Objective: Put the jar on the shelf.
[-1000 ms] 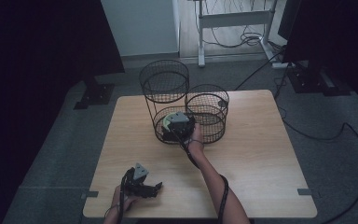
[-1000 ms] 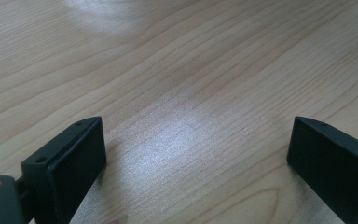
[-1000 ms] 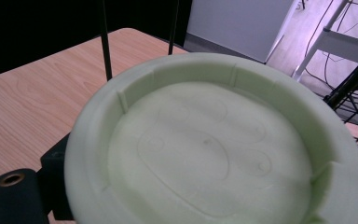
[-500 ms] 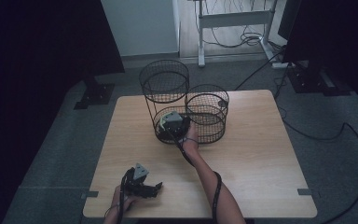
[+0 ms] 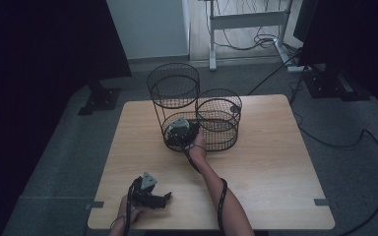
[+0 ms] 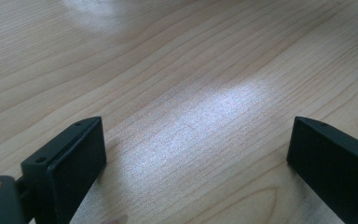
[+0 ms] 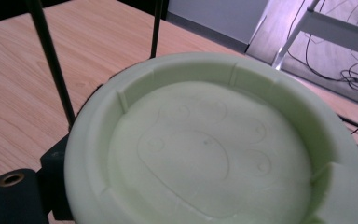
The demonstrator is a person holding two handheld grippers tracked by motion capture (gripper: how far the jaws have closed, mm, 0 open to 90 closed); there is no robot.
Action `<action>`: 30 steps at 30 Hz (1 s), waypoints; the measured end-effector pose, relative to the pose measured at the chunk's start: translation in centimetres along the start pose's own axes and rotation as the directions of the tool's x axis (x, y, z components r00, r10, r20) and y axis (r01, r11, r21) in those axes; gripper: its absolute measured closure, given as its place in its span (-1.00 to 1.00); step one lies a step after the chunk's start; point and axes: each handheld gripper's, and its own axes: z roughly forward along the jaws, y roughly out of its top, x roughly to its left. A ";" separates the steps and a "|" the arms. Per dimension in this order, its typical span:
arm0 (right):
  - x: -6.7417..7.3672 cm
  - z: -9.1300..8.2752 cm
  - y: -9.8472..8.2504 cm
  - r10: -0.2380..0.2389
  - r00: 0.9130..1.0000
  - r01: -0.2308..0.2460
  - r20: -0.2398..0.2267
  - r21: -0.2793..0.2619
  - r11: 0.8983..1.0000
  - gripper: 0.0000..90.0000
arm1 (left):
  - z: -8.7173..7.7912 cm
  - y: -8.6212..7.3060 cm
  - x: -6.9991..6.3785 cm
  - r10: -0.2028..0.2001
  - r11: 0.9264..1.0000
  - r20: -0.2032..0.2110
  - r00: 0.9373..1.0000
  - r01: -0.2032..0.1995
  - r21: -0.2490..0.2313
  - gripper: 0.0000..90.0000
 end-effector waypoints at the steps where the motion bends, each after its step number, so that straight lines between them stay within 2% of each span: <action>1: 0.0 0.1 -0.1 -0.005 1.000 0.005 0.000 0.007 1.000 -0.77 | 0.0 0.0 0.0 0.000 1.000 0.000 1.000 0.000 -0.001 -0.91; 11: 0.0 1.2 -0.7 0.016 1.000 -0.016 0.000 0.057 0.998 -0.77 | 0.0 0.0 0.0 0.000 1.000 -0.001 1.000 0.000 -0.002 -0.91; 19: -0.2 1.6 -1.0 -0.006 1.000 0.005 0.006 0.087 0.996 -0.83 | 0.0 0.0 0.0 0.001 1.000 -0.002 1.000 -0.001 -0.001 -0.91; 25: -0.2 1.5 -0.9 -0.001 1.000 0.002 -0.012 0.099 0.995 -0.82 | 0.0 0.0 0.0 0.001 1.000 -0.002 1.000 -0.001 -0.001 -0.91; 29: -0.3 1.3 -0.8 0.036 0.999 -0.033 -0.023 0.094 0.995 -0.87 | 0.0 0.0 -0.1 0.003 1.000 -0.004 1.000 -0.003 -0.002 -0.91; 30: -0.4 0.9 -0.7 0.068 0.997 -0.065 -0.032 0.076 0.995 -0.94 | 0.0 0.0 -0.1 0.003 1.000 -0.003 1.000 -0.003 -0.003 -0.91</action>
